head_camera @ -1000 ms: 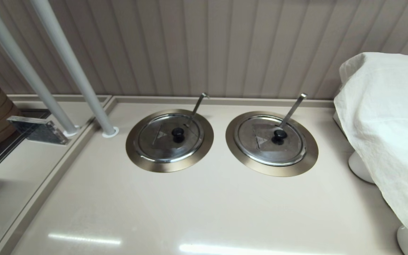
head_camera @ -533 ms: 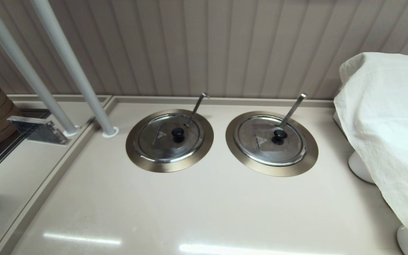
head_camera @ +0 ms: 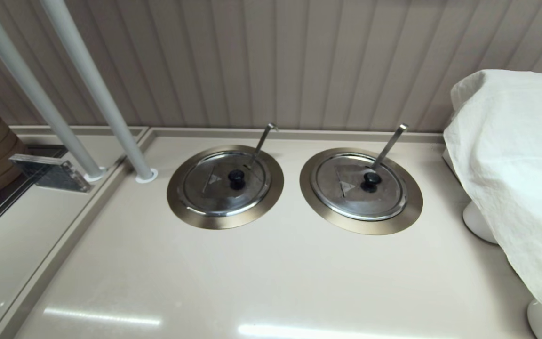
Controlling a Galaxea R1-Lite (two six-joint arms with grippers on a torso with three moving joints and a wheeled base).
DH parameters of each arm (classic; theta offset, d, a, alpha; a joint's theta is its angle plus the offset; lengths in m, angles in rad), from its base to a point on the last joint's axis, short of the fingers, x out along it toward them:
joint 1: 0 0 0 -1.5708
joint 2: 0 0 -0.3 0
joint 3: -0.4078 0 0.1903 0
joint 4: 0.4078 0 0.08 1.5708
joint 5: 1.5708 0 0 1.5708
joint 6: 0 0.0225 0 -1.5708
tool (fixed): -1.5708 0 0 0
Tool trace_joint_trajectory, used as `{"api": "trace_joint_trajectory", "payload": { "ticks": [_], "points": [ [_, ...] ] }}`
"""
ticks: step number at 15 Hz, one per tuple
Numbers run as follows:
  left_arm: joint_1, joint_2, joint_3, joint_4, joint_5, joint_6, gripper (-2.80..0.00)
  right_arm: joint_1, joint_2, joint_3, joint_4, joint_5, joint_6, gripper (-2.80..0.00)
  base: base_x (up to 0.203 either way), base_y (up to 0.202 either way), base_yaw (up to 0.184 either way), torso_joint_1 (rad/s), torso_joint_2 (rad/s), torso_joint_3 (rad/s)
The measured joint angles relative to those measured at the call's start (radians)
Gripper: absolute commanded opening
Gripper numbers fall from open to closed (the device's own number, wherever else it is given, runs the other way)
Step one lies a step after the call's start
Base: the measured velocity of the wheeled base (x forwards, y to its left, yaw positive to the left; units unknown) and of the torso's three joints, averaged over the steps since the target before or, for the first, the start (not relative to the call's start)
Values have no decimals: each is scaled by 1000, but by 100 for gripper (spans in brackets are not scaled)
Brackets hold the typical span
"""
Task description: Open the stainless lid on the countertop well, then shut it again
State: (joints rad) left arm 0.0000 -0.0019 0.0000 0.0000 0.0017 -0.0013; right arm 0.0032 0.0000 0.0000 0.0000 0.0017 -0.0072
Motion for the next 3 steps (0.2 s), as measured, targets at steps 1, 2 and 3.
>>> {"api": "trace_joint_trajectory", "payload": {
  "ticks": [1,2,3],
  "points": [
    [0,0,0,0,0,0,-280,0,0,0,0,0,0,0,0,0,0,0,0,0],
    [0,0,0,0,0,0,-280,0,0,0,0,0,0,0,0,0,0,0,0,0],
    [0,0,0,0,0,0,-280,0,0,0,0,0,0,0,0,0,0,0,0,0]
  ]
}}
